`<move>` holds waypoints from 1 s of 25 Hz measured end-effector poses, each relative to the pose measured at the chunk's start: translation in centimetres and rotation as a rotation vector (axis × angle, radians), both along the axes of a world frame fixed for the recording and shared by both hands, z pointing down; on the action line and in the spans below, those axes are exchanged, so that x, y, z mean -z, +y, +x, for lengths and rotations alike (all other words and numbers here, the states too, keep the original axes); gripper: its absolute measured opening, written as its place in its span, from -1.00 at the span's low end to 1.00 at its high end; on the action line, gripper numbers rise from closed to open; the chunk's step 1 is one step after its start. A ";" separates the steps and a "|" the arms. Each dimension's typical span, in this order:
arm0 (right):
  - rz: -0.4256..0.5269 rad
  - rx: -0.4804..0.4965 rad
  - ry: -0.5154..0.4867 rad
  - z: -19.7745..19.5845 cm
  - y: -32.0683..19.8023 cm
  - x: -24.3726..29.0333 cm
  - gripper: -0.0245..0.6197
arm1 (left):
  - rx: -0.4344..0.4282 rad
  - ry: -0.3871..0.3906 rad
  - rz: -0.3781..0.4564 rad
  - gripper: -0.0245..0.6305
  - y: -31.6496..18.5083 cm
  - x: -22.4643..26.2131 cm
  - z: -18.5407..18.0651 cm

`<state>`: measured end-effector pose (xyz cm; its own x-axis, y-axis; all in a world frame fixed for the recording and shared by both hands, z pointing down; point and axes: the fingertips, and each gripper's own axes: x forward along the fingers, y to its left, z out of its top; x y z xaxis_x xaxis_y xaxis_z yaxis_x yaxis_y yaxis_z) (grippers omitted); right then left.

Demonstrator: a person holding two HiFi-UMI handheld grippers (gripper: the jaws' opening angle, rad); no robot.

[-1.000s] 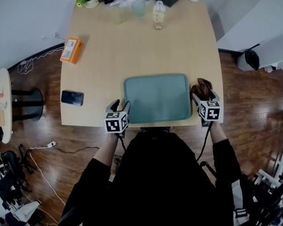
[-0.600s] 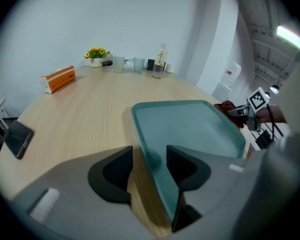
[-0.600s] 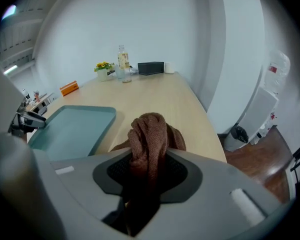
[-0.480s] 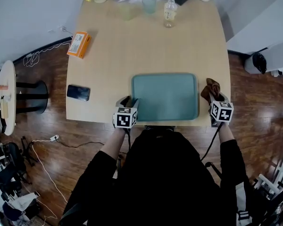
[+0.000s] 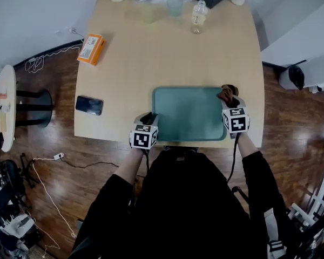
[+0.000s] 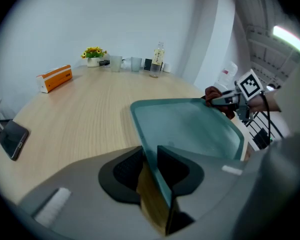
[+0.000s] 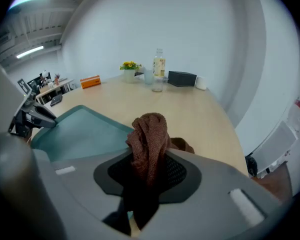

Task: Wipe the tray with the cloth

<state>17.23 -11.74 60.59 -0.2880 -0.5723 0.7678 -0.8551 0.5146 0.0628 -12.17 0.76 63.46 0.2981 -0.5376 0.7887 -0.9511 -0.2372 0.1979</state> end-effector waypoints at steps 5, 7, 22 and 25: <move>-0.070 0.087 0.051 -6.6 0.2 -1.6 -0.59 | -0.012 0.012 0.039 -0.70 -0.3 0.2 0.1; -0.083 0.141 0.008 -11.0 0.8 -1.6 -0.59 | -0.023 0.020 0.054 -0.70 -0.2 0.2 0.1; -0.125 0.557 -0.029 -30.5 7.2 -1.6 -0.59 | 0.008 0.038 0.063 -0.81 -0.3 0.1 -0.9; -0.115 0.586 -0.007 -30.2 8.7 -1.6 -0.58 | 0.003 0.038 0.062 -0.81 -0.3 0.0 -0.9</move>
